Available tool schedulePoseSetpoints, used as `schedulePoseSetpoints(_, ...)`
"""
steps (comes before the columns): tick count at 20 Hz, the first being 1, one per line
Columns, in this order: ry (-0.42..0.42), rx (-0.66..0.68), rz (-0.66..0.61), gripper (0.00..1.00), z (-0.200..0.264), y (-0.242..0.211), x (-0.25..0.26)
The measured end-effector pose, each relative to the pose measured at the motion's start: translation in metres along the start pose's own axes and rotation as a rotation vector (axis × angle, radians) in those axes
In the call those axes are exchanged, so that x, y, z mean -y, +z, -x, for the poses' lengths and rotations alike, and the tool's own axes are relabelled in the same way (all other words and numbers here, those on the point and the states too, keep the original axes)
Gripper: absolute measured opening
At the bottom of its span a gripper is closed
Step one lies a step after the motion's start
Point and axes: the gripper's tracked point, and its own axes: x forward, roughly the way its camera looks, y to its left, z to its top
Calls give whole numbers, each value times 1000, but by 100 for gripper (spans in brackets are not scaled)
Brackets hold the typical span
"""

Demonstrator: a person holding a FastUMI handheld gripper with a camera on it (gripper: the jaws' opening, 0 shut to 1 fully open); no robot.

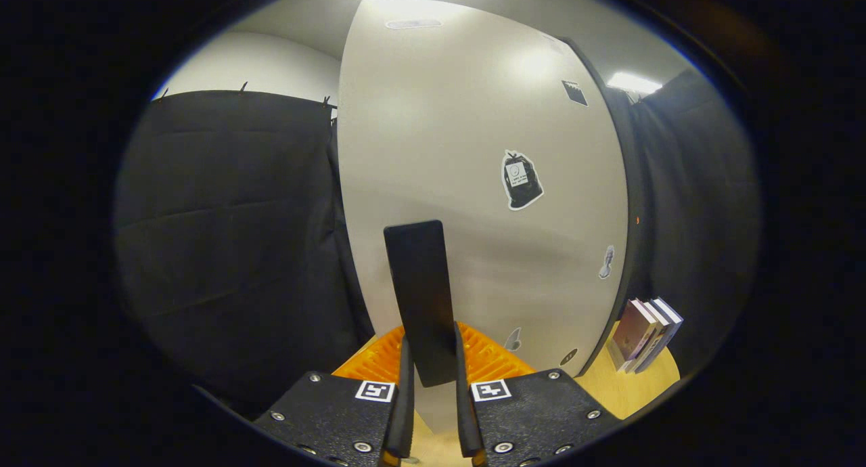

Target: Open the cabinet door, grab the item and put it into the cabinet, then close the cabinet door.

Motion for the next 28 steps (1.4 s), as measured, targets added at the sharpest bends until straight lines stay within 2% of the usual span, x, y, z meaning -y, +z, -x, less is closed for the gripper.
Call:
schedulePoseSetpoints(11,-15,34,-46,27,6,-1,15)
schedulePoseSetpoints(20,-125,64,-30,26,21,3,37)
schedulePoseSetpoints(28,-227,75,-39,18,32,2,59)
